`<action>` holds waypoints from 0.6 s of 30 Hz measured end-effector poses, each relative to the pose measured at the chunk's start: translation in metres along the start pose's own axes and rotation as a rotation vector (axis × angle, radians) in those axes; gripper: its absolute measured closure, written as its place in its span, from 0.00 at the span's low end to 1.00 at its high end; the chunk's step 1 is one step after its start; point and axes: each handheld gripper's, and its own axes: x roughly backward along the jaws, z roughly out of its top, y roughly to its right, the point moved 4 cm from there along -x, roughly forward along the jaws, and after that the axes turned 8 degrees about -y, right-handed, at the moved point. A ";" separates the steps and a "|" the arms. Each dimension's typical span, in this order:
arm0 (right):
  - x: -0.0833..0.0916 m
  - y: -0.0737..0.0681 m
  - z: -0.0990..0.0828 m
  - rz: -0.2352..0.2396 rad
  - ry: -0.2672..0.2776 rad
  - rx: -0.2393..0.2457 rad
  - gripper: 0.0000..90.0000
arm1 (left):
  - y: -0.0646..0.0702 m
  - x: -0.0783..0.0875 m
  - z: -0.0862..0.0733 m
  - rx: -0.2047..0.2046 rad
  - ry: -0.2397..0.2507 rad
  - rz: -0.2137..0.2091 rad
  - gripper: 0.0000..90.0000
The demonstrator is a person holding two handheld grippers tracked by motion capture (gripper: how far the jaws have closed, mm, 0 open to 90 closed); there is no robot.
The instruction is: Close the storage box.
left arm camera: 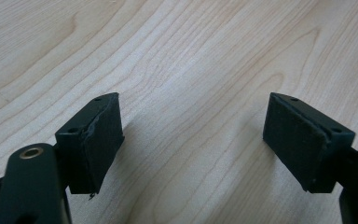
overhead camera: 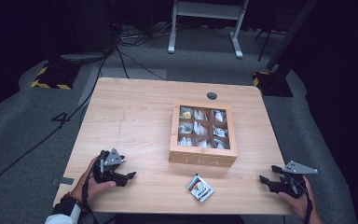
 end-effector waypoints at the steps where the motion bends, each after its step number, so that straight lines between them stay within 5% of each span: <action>1: 0.000 0.000 0.000 -0.003 0.000 -0.001 0.26 | 0.000 0.000 0.000 -0.001 0.000 0.000 0.22; 18: 0.000 0.000 0.000 -0.009 -0.002 -0.011 0.26 | -0.001 0.000 0.000 -0.005 -0.001 -0.004 0.22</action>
